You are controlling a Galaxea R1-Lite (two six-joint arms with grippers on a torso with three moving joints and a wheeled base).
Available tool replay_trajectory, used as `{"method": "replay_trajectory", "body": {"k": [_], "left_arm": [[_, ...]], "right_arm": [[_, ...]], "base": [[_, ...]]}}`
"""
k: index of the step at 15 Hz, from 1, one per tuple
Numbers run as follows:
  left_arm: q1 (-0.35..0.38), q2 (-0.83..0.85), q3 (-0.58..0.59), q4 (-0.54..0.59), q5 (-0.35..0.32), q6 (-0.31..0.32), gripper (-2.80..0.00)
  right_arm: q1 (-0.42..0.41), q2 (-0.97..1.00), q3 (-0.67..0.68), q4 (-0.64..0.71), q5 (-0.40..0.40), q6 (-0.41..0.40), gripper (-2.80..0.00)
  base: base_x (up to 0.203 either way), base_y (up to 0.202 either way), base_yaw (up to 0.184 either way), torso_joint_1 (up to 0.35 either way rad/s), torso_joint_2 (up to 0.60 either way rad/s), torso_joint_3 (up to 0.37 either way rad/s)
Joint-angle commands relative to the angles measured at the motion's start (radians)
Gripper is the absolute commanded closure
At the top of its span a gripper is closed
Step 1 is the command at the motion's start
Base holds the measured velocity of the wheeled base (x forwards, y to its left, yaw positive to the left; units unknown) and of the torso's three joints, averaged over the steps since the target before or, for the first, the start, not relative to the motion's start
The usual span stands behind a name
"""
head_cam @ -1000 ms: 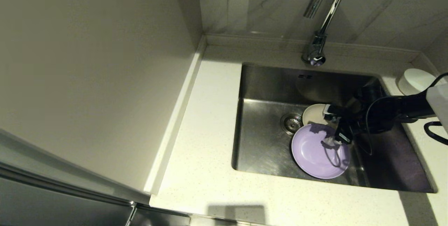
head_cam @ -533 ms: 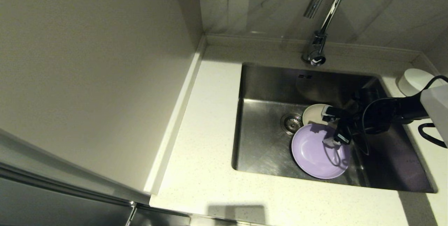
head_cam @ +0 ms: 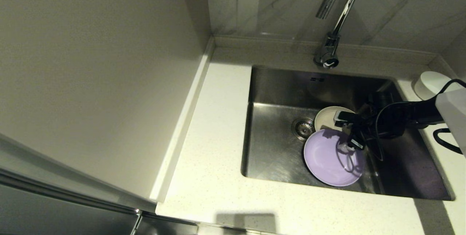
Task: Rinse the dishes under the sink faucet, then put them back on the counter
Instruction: Put a plate back to the table from the sink
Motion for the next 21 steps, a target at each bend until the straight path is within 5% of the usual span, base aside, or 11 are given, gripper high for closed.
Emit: {"method": "replay_trajectory", "body": {"k": [1,11,12,21], "left_arm": [[0.0,-0.002,0.0,0.0,0.0,-0.001,0.0],[0.0,-0.002,0.0,0.0,0.0,-0.001,0.0],[0.0,-0.002,0.0,0.0,0.0,-0.001,0.0],[0.0,-0.002,0.0,0.0,0.0,-0.001,0.0]], "right_arm": [[0.0,-0.001,-0.007,0.001,0.001,-0.006,-2.8],[0.0,-0.016,-0.012,0.004,0.007,-0.006,-2.8],[0.0,-0.018,-0.007,0.004,0.009,-0.006,0.0],[0.0,-0.021,-0.007,0.032,0.003,-0.006,0.0]], "base": [[0.0,0.0,0.0,0.0,0.0,0.0],[0.0,0.0,0.0,0.0,0.0,0.0],[0.0,0.0,0.0,0.0,0.0,0.0],[0.0,0.0,0.0,0.0,0.0,0.0]]}}
